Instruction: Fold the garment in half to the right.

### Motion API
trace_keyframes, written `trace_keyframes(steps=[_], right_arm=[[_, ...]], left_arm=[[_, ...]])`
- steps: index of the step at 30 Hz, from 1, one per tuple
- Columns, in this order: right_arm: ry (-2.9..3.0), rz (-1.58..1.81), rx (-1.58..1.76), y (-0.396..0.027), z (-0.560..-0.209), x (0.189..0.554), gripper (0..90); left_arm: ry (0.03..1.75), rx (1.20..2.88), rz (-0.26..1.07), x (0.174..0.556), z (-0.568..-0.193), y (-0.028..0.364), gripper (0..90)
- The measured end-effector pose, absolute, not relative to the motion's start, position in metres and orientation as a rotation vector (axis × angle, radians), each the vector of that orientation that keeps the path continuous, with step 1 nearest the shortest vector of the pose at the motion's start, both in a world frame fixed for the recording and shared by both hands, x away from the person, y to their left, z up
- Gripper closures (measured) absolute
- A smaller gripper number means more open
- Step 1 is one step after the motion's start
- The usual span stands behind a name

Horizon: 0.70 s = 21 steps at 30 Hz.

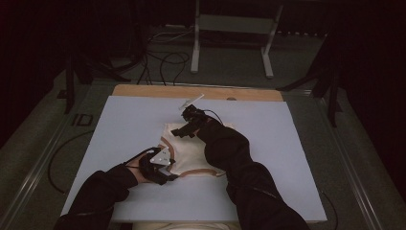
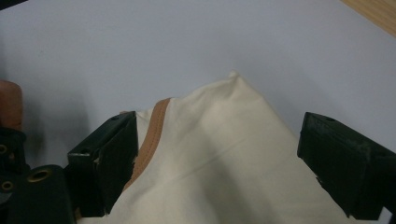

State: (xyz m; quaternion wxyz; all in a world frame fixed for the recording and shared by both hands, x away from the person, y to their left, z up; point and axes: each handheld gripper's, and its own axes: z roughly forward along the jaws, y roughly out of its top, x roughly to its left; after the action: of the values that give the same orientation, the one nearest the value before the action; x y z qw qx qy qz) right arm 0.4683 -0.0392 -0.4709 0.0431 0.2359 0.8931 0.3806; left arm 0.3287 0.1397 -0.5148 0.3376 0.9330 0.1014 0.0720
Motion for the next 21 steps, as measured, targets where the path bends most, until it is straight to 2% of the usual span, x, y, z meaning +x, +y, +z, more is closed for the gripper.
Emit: trace_keyframes(steps=[3, 6, 7, 8, 13, 21], right_arm=[[2.737, 1.161, 0.726, -0.039, -0.472, 0.469, 12.7], [2.736, 1.162, 0.718, -0.038, -0.473, 0.469, 12.7], [2.735, 1.161, 0.715, -0.037, -0.473, 0.47, 12.7], [2.737, 1.159, 0.714, -0.037, -0.473, 0.47, 12.7], [2.695, 1.176, 0.726, -0.035, -0.472, 0.473, 11.5], [2.68, 1.186, 0.727, -0.026, -0.474, 0.482, 10.3]], left_arm=[[0.251, 2.43, 0.213, 0.331, -0.514, 0.137, 56.2], [0.24, 2.429, 0.196, 0.331, -0.514, 0.135, 74.0], [0.241, 2.426, 0.228, 0.33, -0.515, 0.134, 79.9], [0.246, 2.422, 0.23, 0.33, -0.515, 0.134, 82.7], [0.27, 2.405, 0.237, 0.33, -0.515, 0.134, 85.9], [0.283, 2.377, 0.229, 0.329, -0.512, 0.136, 86.3]])
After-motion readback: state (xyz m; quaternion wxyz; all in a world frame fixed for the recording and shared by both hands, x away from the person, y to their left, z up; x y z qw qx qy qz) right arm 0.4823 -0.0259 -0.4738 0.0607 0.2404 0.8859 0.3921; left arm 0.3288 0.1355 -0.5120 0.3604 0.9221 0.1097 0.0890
